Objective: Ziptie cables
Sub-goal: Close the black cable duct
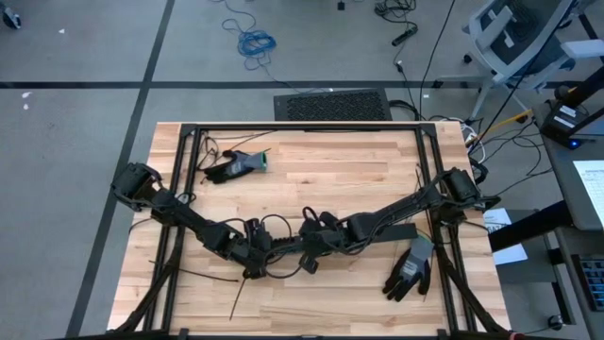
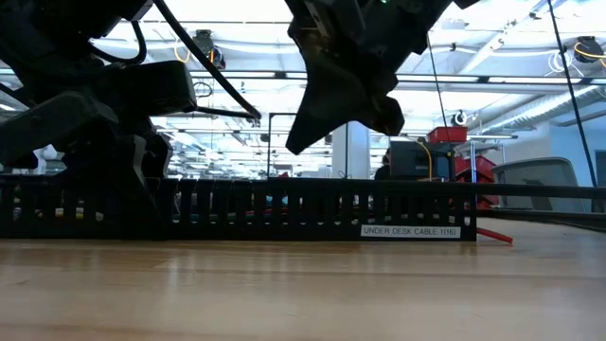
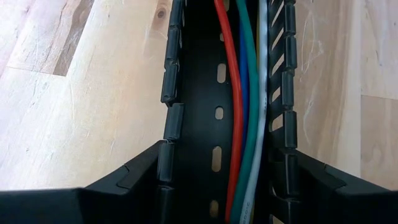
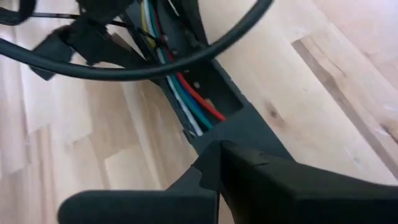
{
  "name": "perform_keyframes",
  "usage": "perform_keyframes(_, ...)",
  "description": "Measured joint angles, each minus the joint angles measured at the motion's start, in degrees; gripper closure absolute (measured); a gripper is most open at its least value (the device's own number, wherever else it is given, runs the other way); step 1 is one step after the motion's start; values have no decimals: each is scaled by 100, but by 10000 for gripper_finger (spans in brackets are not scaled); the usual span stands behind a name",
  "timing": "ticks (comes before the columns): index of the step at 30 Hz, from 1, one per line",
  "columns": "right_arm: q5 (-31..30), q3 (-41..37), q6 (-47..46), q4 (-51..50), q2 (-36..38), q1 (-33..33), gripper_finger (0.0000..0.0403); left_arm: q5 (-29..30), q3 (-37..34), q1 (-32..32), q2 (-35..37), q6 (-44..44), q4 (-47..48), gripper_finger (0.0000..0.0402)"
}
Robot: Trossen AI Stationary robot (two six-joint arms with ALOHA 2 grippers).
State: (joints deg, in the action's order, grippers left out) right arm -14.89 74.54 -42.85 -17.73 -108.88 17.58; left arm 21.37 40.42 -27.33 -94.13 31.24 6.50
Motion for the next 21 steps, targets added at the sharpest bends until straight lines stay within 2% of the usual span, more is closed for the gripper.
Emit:
perform_keyframes(7, -11, -4, 33, -158, -241, -39, 403, -2, 0, 0, 0, 13, -2, 152)
perform_keyframes(11, 198, 17, -21, -14, -395, -43, 403, -2, -2, -2, 2, 28, 12, 152)
perform_keyframes(21, 286, 7, -63, 134, -411, -35, 403, -5, -2, -7, 2, 221, 15, 152)
